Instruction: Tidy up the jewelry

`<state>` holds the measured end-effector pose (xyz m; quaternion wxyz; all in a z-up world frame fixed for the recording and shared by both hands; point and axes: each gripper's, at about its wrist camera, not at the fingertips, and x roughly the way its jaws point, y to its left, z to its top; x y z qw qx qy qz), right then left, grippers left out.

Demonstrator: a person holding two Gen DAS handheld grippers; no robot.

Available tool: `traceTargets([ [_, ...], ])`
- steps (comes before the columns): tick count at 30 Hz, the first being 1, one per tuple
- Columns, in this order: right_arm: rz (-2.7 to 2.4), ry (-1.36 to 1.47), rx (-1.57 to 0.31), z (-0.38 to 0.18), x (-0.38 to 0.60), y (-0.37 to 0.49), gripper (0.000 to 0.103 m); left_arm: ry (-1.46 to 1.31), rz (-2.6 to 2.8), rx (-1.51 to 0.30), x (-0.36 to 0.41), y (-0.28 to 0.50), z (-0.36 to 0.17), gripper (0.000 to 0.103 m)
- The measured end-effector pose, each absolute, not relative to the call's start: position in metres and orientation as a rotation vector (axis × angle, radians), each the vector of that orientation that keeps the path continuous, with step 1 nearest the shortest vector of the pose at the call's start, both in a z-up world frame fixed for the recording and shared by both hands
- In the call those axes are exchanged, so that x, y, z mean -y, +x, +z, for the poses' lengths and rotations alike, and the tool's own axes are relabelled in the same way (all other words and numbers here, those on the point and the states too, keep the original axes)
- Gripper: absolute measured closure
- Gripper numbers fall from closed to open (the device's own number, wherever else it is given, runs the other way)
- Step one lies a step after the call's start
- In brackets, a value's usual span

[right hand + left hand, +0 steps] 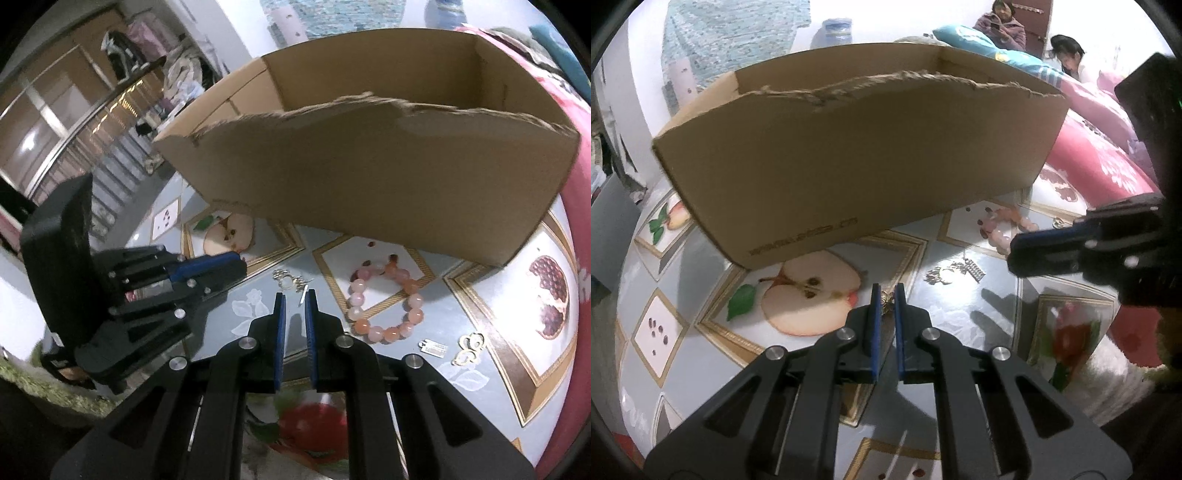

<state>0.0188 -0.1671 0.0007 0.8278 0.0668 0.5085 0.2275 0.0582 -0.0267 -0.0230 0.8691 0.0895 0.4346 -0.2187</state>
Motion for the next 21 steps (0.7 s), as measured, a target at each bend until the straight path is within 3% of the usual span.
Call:
traceTargets([
  [7, 0.454, 0.045, -1.085, -0.004, 0.152, 0.024, 0.091, 0.167, -0.450, -0.910, 0.015, 0.056, -0.023, 0.097],
  [10, 0.425, 0.011, -1.080, -0.005, 0.149, 0.025, 0.073, 0.158, -0.454, -0.910, 0.015, 0.056, -0.023, 0.097],
  [15, 0.398, -0.080, -1.088, -0.013, 0.139, 0.027, 0.073, 0.151, -0.459, -0.912, 0.013, 0.056, -0.025, 0.097],
  [18, 0.382, -0.129, -1.074, -0.013, 0.135, 0.024, 0.081, 0.149, -0.459, -0.913, 0.011, 0.056, -0.025, 0.097],
  [21, 0.385, -0.134, -1.075, -0.013, 0.136, 0.025, 0.098, 0.148, -0.458, -0.914, 0.011, 0.057, -0.025, 0.097],
])
